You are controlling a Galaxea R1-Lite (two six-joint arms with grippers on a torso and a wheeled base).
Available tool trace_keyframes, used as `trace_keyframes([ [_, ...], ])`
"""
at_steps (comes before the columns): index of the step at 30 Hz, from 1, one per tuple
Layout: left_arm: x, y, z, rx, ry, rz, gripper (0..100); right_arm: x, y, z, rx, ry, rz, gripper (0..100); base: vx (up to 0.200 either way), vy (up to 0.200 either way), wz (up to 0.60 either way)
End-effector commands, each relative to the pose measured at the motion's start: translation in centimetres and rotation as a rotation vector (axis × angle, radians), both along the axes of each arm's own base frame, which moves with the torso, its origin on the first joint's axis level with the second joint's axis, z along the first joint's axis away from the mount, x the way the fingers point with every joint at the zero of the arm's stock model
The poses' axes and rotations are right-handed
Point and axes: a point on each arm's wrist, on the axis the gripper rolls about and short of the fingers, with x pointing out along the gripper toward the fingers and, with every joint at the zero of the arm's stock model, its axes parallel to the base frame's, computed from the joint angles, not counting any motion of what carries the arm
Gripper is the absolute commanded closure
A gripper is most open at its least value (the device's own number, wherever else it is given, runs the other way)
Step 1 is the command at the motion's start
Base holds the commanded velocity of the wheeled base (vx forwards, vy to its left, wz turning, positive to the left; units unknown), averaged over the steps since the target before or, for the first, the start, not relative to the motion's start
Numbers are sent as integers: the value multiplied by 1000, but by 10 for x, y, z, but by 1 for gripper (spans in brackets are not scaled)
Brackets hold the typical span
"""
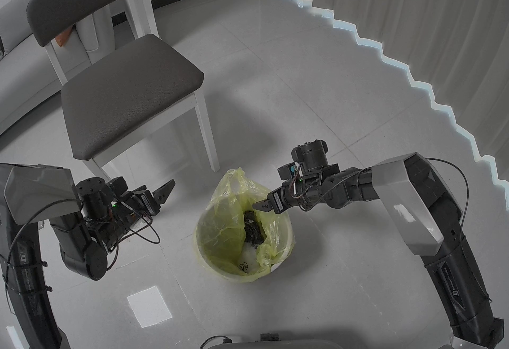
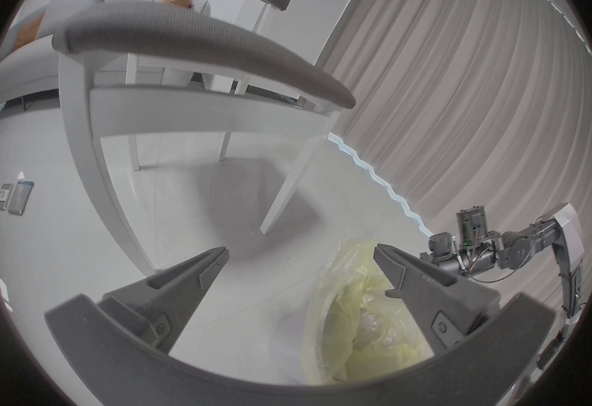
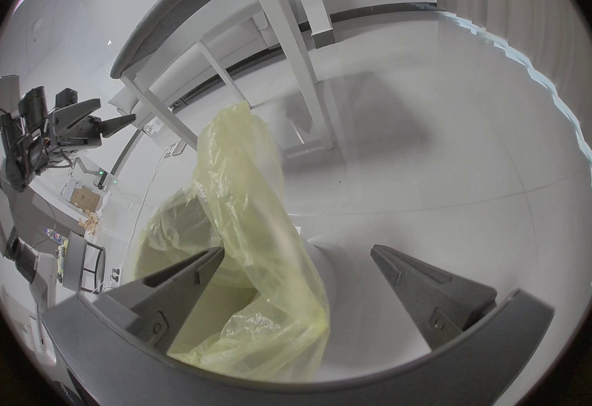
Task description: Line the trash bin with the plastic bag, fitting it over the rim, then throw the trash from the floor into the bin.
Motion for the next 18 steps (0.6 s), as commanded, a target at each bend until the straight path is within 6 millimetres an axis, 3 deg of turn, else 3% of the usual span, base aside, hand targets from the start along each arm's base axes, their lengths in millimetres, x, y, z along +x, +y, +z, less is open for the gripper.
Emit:
trace_keyframes([
  [1, -11, 5, 20, -8, -50, -6, 0, 2, -2, 8, 18, -23, -14, 0, 0, 0, 0],
  [6, 8, -18, 16, -11, -89, -83, 0, -3, -19, 96, 88, -164, -41, 0, 0, 0, 0],
  [11, 39, -48, -10, -9, -114, -145, 0, -36, -53, 139, 87, -200, -87, 0, 0, 0, 0],
  [14, 41, -60, -17, -8, -110, -170, 0, -56, -77, 155, 79, -196, -122, 0, 0, 0, 0],
  [18, 41, -63, -17, 18, -122, -172, 0, -79, -107, 164, 63, -174, -167, 0, 0, 0, 0],
])
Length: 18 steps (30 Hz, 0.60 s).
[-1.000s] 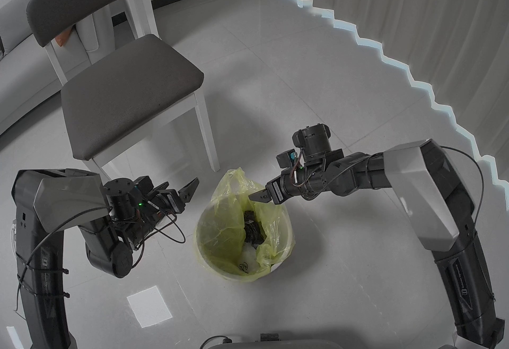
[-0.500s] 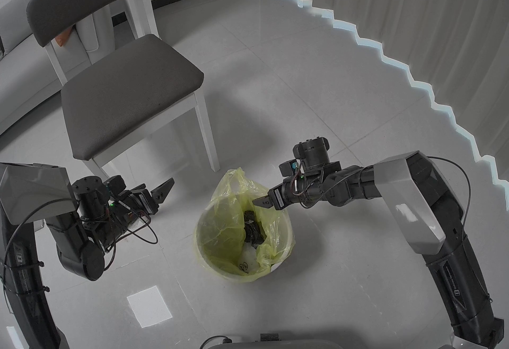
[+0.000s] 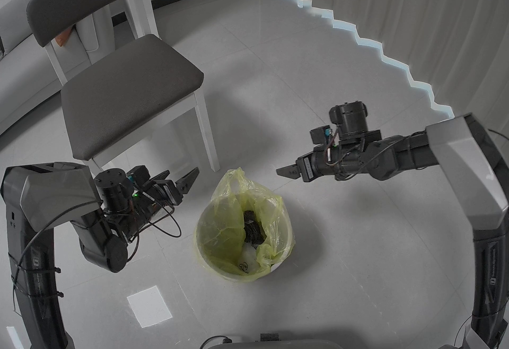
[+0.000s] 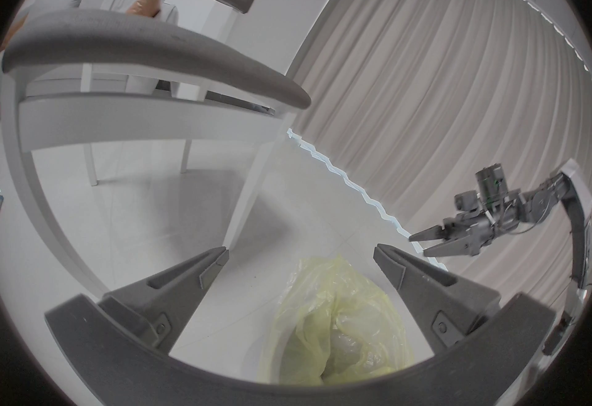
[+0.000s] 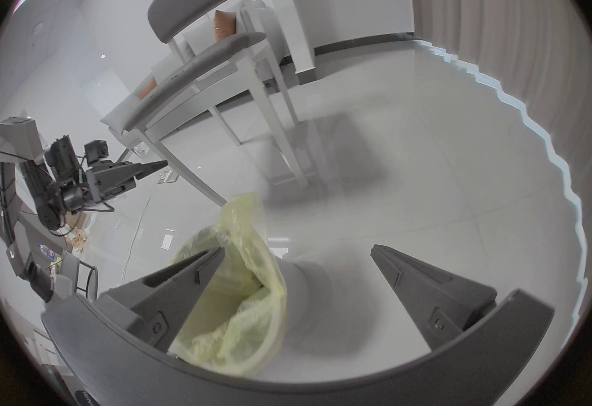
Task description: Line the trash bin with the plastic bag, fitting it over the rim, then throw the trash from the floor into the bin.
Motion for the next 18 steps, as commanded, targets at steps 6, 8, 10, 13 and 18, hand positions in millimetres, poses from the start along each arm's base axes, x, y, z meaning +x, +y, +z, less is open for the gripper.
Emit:
trace_keyframes([
  [6, 27, -25, -23, 64, -77, -14, 0, -75, -70, 68, 26, -87, -95, 0, 0, 0, 0],
  [8, 21, -28, -16, 59, -78, -20, 0, -81, -72, 70, 30, -99, -95, 0, 0, 0, 0],
  [10, 7, -29, -10, 59, -52, -27, 0, -85, -73, 73, 32, -99, -95, 0, 0, 0, 0],
  [13, -26, -19, 3, 68, 0, -64, 0, -89, -75, 77, 37, -101, -99, 0, 0, 0, 0],
  [18, -82, 22, 32, 62, 25, -253, 0, -96, -74, 80, 32, -100, -117, 0, 0, 0, 0],
])
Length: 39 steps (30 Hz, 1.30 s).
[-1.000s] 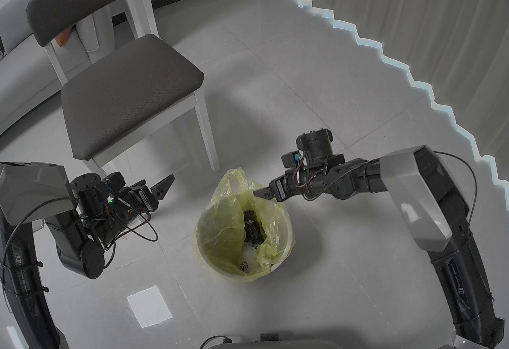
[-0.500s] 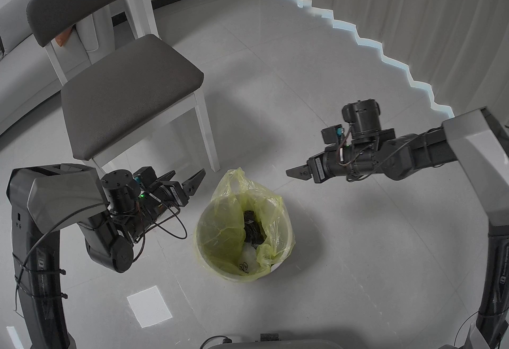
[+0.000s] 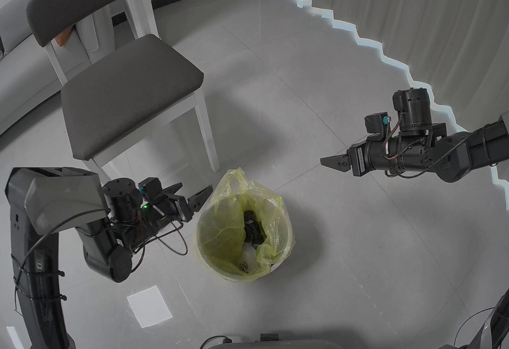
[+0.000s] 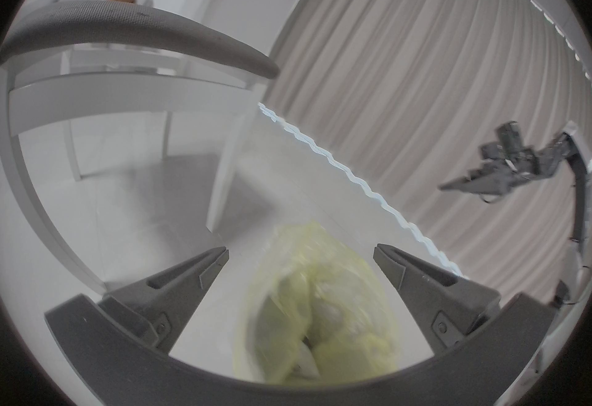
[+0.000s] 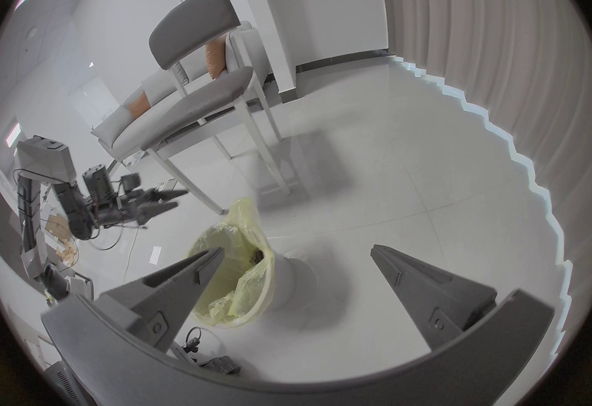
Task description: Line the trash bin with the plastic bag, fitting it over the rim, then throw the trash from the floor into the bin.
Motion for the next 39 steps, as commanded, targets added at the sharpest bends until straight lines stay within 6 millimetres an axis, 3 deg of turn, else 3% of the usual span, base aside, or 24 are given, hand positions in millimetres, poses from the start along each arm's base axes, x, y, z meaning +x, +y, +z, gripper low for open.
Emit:
trace_keyframes([
  [1, -80, 47, 54, -18, -6, -194, 0, -16, -4, 19, 15, -38, -33, 0, 0, 0, 0],
  [6, -110, 76, 76, -28, -57, -309, 0, -17, -4, 18, 59, -6, -63, 0, 0, 0, 0],
  [16, -95, 81, 68, -21, -54, -350, 0, -17, -4, 18, 54, -7, -60, 0, 140, 0, 0],
  [29, -27, 38, 2, -10, 37, -362, 0, -21, -6, 20, 45, 2, -58, 0, 31, 0, 0],
  [35, 17, 16, -37, -7, 10, -396, 0, -22, -5, 20, 40, -1, -55, 0, 0, 0, 0],
  [39, 30, 4, -43, -15, -15, -419, 0, -22, -6, 21, 40, -3, -56, 0, 0, 0, 0],
])
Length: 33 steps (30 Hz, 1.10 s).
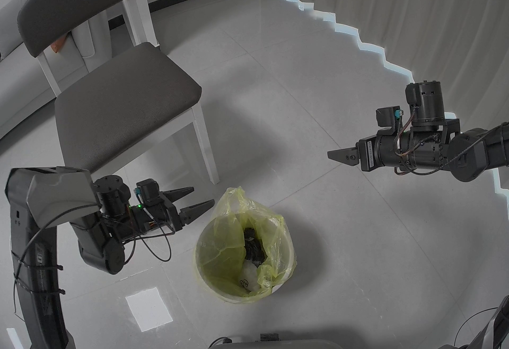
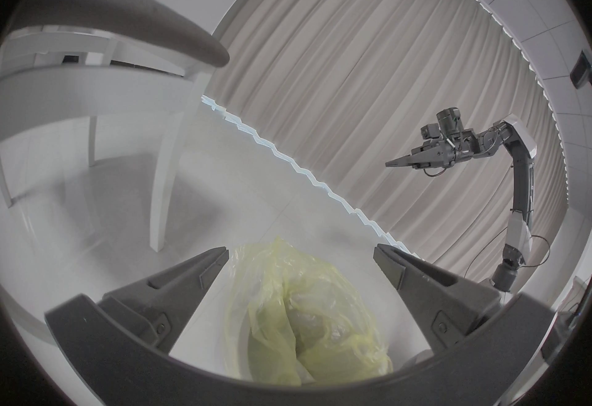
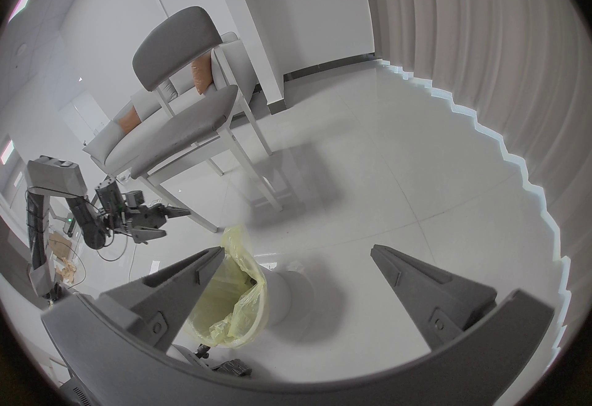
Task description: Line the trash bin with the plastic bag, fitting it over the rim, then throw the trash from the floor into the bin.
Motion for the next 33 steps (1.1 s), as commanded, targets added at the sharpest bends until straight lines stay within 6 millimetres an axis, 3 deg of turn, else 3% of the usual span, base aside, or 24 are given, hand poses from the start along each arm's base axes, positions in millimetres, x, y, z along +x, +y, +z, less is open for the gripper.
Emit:
trace_keyframes([
  [1, 26, -27, -38, -12, 7, -49, 0, -1, 0, 1, 0, -4, 0, 0, 0, 0, 0],
  [12, 48, -61, -42, -40, -11, -115, 0, -9, -3, -1, -22, -1, 10, 0, 0, 0, 0],
  [20, 72, -68, -51, -57, 32, -112, 0, -15, -8, -2, -25, 8, 3, 0, 0, 0, 0],
  [33, 115, -43, -80, -36, 110, -36, 0, -15, -11, -8, -29, 25, -6, 0, 0, 0, 0],
])
